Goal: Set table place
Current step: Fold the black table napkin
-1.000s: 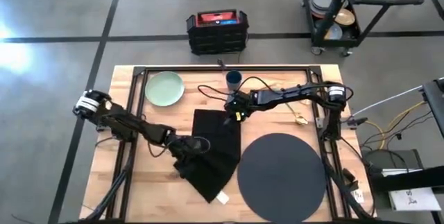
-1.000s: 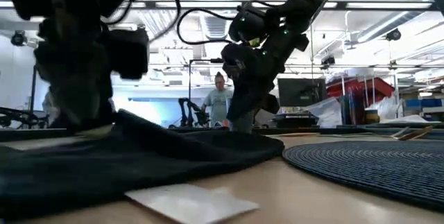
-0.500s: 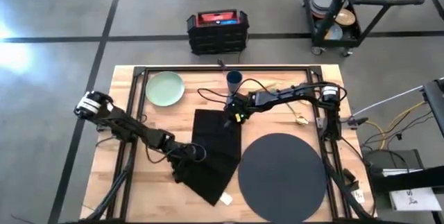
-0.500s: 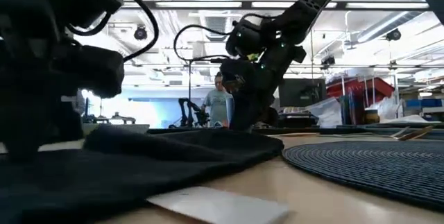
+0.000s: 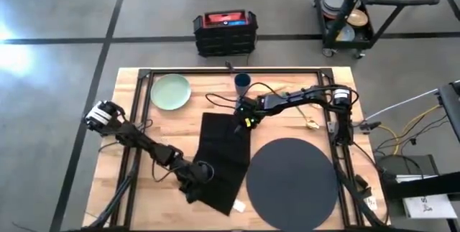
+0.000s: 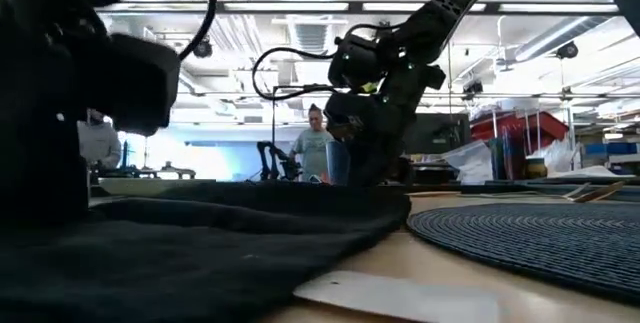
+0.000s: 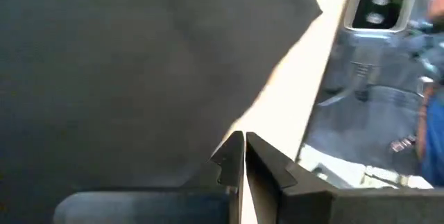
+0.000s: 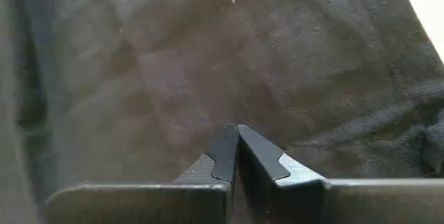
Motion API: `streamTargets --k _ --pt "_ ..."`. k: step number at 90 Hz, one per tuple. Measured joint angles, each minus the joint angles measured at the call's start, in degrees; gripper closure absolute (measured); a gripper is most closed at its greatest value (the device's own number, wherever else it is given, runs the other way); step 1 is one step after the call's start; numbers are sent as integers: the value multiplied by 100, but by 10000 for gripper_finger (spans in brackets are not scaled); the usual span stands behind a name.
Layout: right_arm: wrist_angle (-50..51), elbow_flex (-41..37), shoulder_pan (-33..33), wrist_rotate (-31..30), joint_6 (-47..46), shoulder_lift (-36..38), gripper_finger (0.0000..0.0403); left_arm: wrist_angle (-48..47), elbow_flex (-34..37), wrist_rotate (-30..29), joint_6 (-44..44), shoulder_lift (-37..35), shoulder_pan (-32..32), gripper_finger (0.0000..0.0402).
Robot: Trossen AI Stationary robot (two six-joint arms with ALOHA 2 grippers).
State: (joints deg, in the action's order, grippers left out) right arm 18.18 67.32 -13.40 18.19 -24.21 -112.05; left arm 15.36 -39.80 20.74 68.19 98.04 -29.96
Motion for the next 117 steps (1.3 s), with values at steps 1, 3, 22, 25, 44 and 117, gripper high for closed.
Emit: streamTargets --k 1,3,22,25,44,117 --pt "11 1 -6 1 -7 0 403 -10 -8 13 28 27 -10 401" --pt "33 1 -22 -2 -22 1 403 -37 -26 40 79 84 -29 401" --pt "142 1 -95 -208 -67 71 403 491 -397 141 444 683 -217 401" --pt "154 -3 -101 -266 -63 94 403 506 -475 161 468 743 -230 401" --pt "134 -8 -158 -508 73 454 403 449 -880 233 335 811 -242 401" --pt "748 -272 1476 -1254 -449 2733 403 -3100 -847 -1818 -2555 -1355 1477 402"
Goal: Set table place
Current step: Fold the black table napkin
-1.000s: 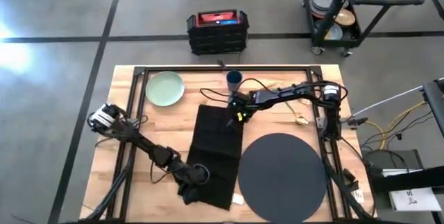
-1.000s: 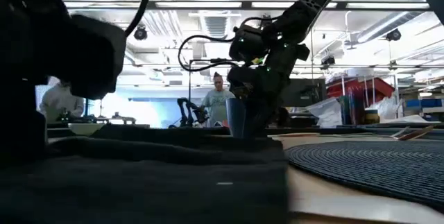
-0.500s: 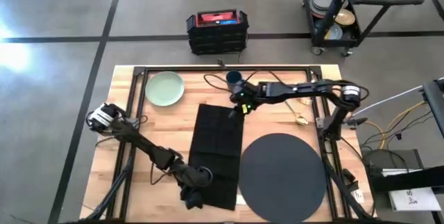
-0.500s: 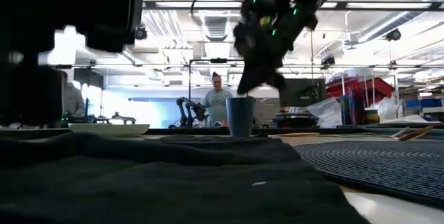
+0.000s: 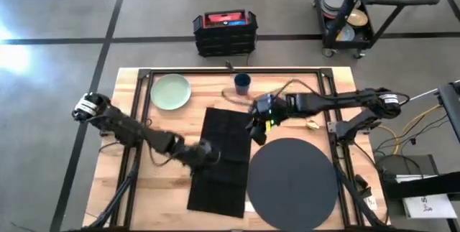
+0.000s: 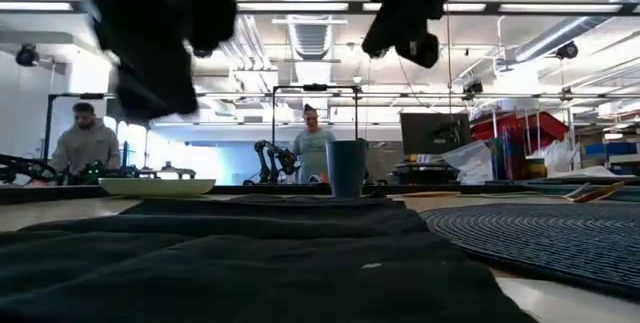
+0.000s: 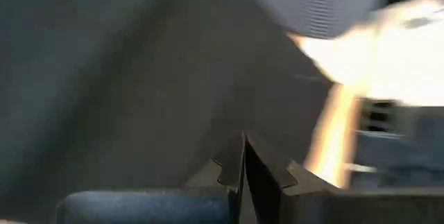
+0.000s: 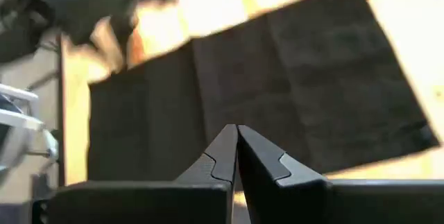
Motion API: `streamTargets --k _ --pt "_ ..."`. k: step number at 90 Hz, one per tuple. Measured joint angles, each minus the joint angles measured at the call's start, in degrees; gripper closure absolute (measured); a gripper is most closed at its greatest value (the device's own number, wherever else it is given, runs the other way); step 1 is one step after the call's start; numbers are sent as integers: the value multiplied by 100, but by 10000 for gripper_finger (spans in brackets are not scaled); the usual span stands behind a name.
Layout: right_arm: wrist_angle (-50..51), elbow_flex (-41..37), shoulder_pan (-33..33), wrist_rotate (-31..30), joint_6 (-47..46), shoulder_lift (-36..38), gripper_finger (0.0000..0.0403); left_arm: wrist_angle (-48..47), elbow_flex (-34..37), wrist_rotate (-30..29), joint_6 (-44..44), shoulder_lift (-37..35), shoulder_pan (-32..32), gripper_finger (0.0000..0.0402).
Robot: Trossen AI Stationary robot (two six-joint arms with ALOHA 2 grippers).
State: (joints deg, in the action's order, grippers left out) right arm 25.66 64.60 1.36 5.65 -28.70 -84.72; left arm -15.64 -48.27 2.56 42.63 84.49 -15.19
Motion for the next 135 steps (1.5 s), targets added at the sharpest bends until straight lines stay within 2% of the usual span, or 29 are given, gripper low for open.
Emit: streamTargets --k 9,24,32,49,57,74,92,119,135 --pt "-149 -316 428 -296 -370 -202 403 -313 2 173 -1041 1 783 402" --pt "-744 -781 994 -793 -1273 -571 403 -691 41 -31 -2422 73 1876 402" --pt "-1288 -940 1295 -1294 -1801 -661 403 -711 107 -56 -3098 92 2373 402" --pt "-1975 -1014 1829 -2462 -2329 -646 403 -443 123 -8 -4113 198 3240 402" --pt "-1955 -994 1939 -2685 -2425 -648 403 -337 122 298 -4445 278 3549 402" --pt "-2052 -975 1953 -2821 -2630 -635 403 83 119 1161 -4800 686 3808 402" --pt "-2021 -977 1950 -2833 -2730 -605 403 127 114 1289 -4792 1148 3802 402" --pt "-2025 -975 1945 -2878 -2787 -578 403 -852 87 753 -4263 1061 3824 402" --pt "-2016 -975 1937 -2881 -2740 -578 403 -1564 98 726 -3851 846 3805 402"
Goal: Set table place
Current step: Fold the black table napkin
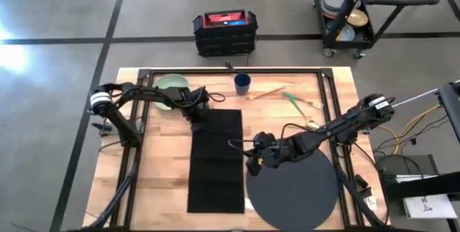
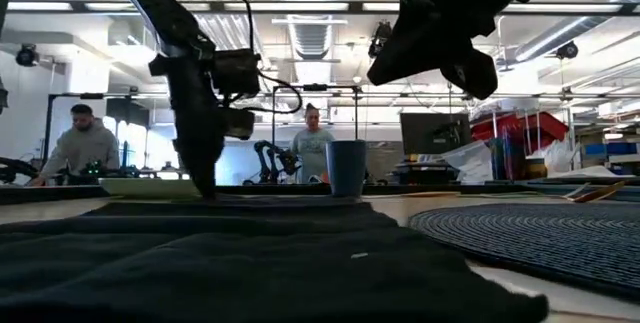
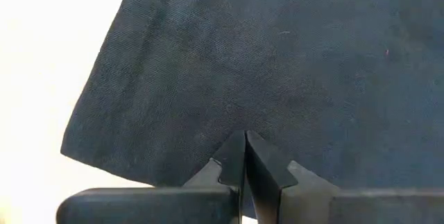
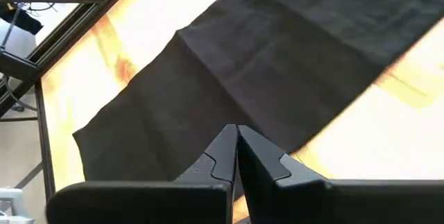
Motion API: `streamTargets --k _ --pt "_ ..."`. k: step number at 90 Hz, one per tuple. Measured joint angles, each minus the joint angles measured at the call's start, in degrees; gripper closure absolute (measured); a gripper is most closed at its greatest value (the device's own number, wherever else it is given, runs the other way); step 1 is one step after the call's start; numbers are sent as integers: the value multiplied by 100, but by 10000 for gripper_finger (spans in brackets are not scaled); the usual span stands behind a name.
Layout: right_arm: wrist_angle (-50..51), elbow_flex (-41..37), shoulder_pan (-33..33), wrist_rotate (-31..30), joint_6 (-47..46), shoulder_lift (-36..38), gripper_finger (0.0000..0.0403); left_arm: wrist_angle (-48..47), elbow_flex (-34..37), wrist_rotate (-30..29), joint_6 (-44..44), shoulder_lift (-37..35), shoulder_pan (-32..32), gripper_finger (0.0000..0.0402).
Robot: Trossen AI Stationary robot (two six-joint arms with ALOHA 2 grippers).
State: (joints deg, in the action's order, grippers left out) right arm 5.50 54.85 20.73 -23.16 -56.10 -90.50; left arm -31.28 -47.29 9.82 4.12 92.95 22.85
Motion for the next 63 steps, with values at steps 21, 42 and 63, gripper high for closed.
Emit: streamTargets --k 21,42,63 --pt "20 0 -34 82 180 0 403 -333 26 730 278 -863 -288 402" --pt "152 0 -746 1213 434 -25 403 -337 66 722 680 -1947 -1188 402" --pt "93 119 -2483 3069 1377 -587 403 778 873 577 2244 -2304 -2944 402"
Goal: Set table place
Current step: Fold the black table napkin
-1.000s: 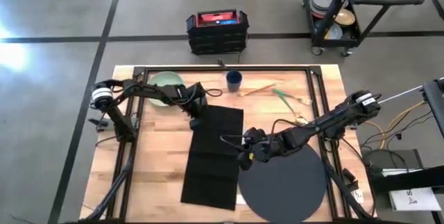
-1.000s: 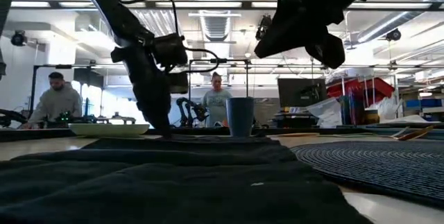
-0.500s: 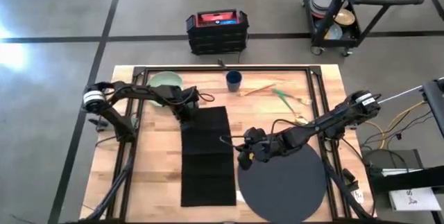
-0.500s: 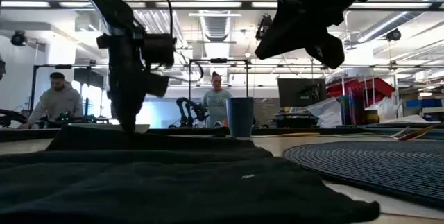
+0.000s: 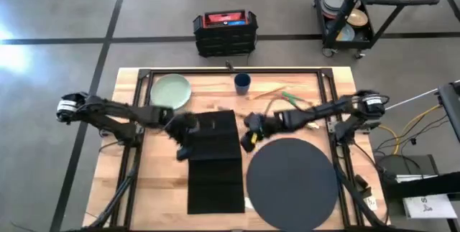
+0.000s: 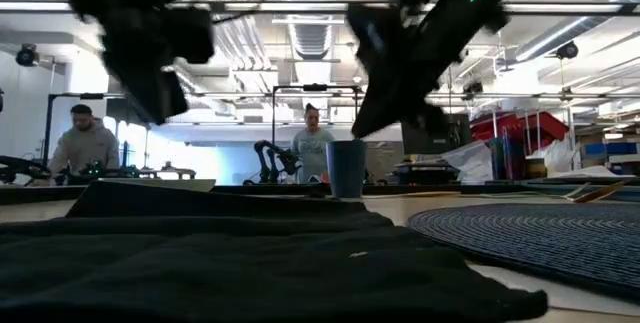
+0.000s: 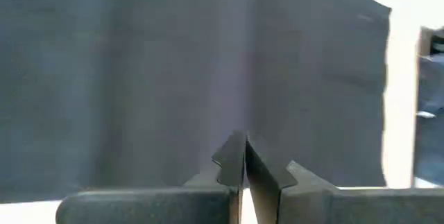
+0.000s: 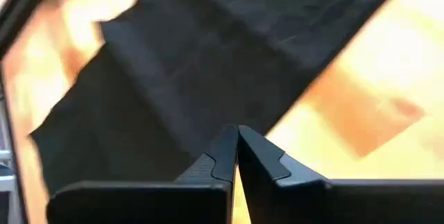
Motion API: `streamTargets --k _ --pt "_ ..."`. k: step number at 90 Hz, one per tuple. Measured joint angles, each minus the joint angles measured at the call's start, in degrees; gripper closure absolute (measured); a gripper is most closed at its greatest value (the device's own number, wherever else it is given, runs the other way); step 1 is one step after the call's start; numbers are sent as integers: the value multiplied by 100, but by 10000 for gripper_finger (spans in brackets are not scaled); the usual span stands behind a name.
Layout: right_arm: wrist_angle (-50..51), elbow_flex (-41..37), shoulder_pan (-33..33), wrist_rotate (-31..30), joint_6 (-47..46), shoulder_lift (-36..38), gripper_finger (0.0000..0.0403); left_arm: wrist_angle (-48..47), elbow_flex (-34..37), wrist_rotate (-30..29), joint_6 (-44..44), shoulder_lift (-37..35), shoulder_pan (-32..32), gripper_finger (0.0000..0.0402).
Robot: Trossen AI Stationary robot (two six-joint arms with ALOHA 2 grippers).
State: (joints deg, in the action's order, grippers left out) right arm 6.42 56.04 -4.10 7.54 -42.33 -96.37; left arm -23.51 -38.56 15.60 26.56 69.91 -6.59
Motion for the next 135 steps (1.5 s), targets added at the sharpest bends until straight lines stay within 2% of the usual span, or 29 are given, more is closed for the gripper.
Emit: streamTargets --k 14,29,48,62,73,91,101,118,135 --pt "155 512 -586 933 630 -691 403 1097 566 -420 1140 78 -735 402" --pt "528 1108 -524 1382 1075 -1224 403 1216 727 -1049 1502 162 -1001 402" --pt "541 1163 -111 961 1380 -1045 403 976 647 -990 1121 258 -998 399" --pt "519 1024 28 587 1562 -759 398 825 571 -916 753 247 -996 368" --pt "531 987 74 592 1669 -648 362 712 511 -912 652 240 -996 323" --pt "500 939 149 594 1631 -593 257 489 563 -965 487 240 -1007 238" --pt "483 858 175 548 1475 -595 209 486 607 -1046 387 298 -1021 205" --pt "455 689 222 433 1235 -595 170 535 587 -1349 243 582 -1018 190" --pt "341 557 338 343 1002 -595 177 898 574 -1432 136 1070 -1018 207"
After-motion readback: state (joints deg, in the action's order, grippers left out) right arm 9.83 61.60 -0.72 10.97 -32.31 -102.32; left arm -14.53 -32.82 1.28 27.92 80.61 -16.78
